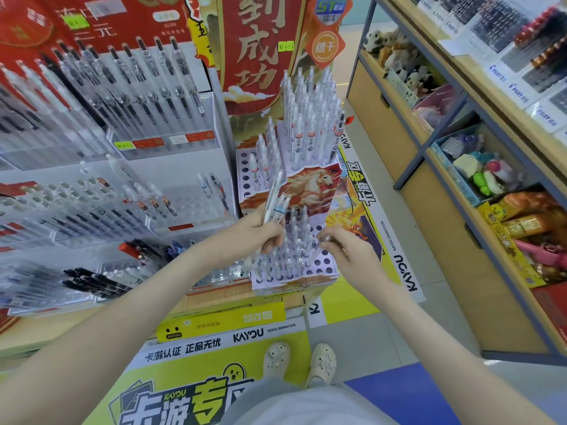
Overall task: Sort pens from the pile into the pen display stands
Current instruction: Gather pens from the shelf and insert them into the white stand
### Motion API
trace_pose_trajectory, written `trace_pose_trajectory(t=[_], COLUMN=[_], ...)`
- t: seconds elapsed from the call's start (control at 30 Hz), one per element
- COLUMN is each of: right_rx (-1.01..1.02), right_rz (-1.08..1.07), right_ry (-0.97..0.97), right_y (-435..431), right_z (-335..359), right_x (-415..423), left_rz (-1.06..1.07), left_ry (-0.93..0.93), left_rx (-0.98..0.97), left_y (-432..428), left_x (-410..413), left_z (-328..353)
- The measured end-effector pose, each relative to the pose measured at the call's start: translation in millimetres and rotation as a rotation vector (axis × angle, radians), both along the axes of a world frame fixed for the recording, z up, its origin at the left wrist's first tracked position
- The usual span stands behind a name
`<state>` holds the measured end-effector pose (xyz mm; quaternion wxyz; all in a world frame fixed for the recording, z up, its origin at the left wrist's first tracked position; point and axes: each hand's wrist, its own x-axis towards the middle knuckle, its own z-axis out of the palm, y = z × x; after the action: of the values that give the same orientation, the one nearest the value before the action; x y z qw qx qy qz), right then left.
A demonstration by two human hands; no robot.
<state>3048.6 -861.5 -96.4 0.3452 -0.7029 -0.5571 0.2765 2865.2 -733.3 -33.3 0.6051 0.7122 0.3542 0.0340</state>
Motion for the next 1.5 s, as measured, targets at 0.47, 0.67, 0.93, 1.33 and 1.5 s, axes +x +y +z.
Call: trace_pose_trajectory(t=[0.47, 0.67, 0.93, 1.33, 1.5], right_rx=[-0.176, 0.023, 0.189, -0.073, -0.23], right_rz=[-0.021, -0.07, -0.209, 0.049, 0.167], right_ry=[-0.218, 0.408, 0.72, 0.061, -0.098], right_y=[9, 12, 2, -12, -6], right_z=[3, 52, 55, 8, -5], right_x=[-11, -19, 4, 10, 3], left_rz=[-0.008, -0.171, -0.083, 0.029, 0.011], left_ry=[-0.119, -0.08, -0.138, -0.18, -0.166], left_rx=[-0.084, -0.096, -0.095, -0.14, -0.129], left_y=[-1, -9, -4, -1, 0], left_x=[0, 11, 15, 5, 2], left_z=[-6, 1, -2, -16, -15])
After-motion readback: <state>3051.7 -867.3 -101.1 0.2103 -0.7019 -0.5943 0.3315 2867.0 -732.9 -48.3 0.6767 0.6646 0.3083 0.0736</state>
